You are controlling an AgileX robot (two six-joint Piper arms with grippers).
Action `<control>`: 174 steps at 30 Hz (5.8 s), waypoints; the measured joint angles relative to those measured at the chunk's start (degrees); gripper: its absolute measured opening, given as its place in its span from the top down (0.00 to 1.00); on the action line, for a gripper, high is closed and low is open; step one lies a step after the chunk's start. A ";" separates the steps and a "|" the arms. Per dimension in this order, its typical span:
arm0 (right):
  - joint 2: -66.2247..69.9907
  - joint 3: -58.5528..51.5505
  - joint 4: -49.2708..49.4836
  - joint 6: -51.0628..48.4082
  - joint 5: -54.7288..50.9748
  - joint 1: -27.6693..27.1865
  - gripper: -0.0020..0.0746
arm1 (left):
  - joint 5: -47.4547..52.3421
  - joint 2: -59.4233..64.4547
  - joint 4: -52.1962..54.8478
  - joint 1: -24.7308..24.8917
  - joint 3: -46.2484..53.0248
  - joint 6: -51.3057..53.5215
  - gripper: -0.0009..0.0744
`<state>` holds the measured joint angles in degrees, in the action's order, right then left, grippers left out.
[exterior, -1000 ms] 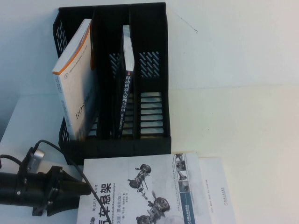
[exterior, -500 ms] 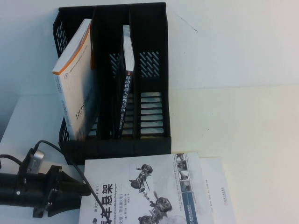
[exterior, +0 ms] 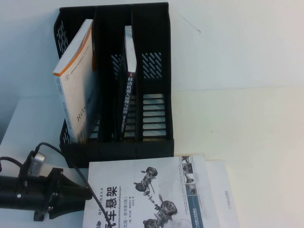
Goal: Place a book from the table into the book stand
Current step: Push book with right arm, then pick up the book with your left arm, then place the book on the book shelf
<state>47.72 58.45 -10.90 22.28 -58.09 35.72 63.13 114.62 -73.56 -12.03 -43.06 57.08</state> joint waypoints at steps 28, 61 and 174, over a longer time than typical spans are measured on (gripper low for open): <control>47.62 -9.88 14.45 -6.27 29.34 0.00 0.97 | 0.71 0.00 0.12 0.00 0.00 0.10 0.41; 53.54 -8.23 40.27 -27.35 34.80 -0.56 0.97 | 0.85 0.32 -1.80 4.24 -0.08 1.86 0.46; 14.49 -8.48 2.93 -2.20 14.04 -6.45 0.97 | 9.47 -25.02 85.22 52.84 -66.53 -80.48 0.83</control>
<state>62.21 49.97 -7.97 20.08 -44.05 29.28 72.61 89.60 11.66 40.81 -109.59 -23.40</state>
